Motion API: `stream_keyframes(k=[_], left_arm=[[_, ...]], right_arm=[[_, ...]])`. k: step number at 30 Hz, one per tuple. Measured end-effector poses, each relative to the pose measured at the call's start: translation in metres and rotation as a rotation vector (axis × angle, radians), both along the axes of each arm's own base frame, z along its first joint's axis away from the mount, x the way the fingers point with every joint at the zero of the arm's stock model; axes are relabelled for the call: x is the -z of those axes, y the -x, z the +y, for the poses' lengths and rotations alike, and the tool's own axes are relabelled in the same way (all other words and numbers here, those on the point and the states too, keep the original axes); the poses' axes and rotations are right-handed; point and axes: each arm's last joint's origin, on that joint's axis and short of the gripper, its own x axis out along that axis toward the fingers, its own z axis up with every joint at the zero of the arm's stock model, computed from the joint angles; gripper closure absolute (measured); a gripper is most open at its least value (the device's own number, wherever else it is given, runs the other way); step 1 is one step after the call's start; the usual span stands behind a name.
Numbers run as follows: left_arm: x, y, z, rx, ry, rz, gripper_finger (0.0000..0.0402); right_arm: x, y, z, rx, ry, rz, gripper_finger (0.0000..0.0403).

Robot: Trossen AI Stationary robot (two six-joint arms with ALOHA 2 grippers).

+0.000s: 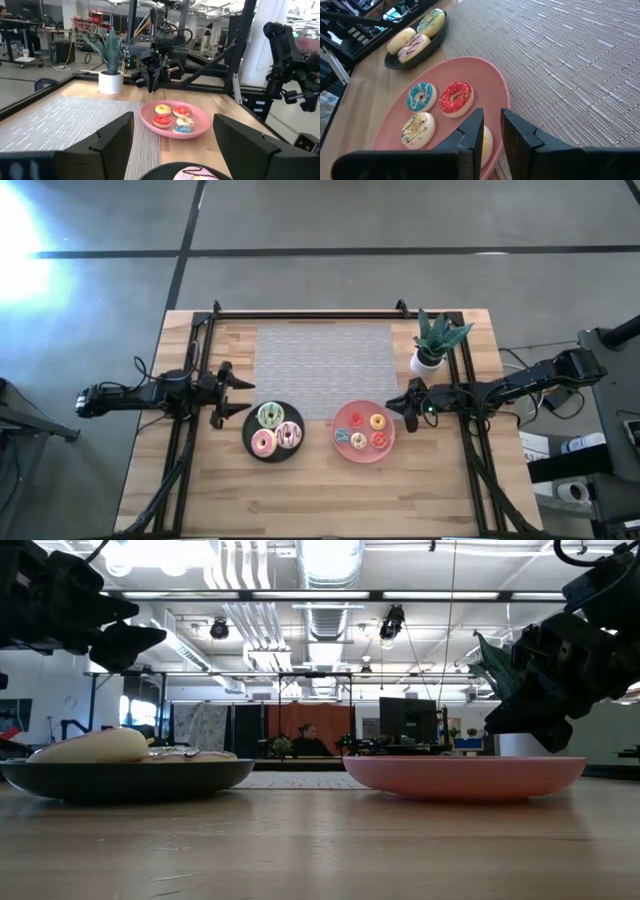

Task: Pick & Place donuts
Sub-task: Return to Home Position

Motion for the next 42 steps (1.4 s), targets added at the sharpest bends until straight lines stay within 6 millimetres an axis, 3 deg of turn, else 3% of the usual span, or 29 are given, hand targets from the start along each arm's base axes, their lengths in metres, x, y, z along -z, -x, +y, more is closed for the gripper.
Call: stream_keyframes(k=[10, 14, 20, 25, 42], left_arm=[[0.000, 0.000, 0.000, 0.000, 0.000, -0.001, 0.0154], [0.000, 0.000, 0.000, 0.000, 0.000, -0.001, 0.0154], [0.000, 0.000, 0.000, 0.000, 0.000, -0.001, 0.0154], [0.000, 0.000, 0.000, 0.000, 0.000, -0.001, 0.0154], [0.000, 0.000, 0.000, 0.000, 0.000, -0.001, 0.0154]], right_arm=[[-0.001, 0.002, 0.003, -0.031, -0.005, 0.005, 0.0344], [-0.010, 0.005, 0.005, -0.076, -0.068, -0.066, 0.0344], [-0.046, 0.017, 0.010, -0.292, 0.156, -0.363, 0.0344], [-0.063, 0.030, 0.010, -0.444, 0.354, -0.547, 0.0344], [-0.055, 0.051, -0.003, -0.373, 0.479, -0.485, 0.0344]])
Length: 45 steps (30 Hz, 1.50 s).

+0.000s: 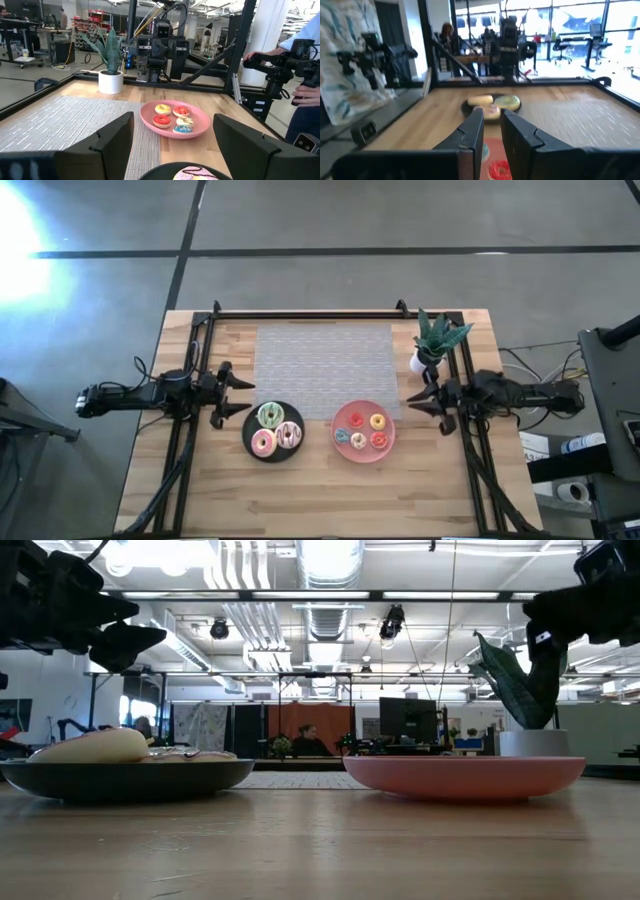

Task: Pick & Place donuts
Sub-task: Return to Home Position

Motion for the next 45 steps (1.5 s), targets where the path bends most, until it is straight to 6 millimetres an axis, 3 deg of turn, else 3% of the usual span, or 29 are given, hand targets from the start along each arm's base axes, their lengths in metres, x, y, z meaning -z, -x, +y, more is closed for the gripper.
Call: stream_keyframes(k=[7, 45], left_arm=[[0.0001, 0.0000, 0.0000, 0.000, 0.000, 0.001, 0.0154], [0.0000, 0.0000, 0.0000, 0.000, 0.000, 0.001, 0.0154]], right_arm=[[0.0030, -0.0005, 0.0000, 0.003, 0.087, 0.007, 0.0344], [0.0046, -0.0018, 0.0001, 0.002, 0.077, 0.028, 0.0344]])
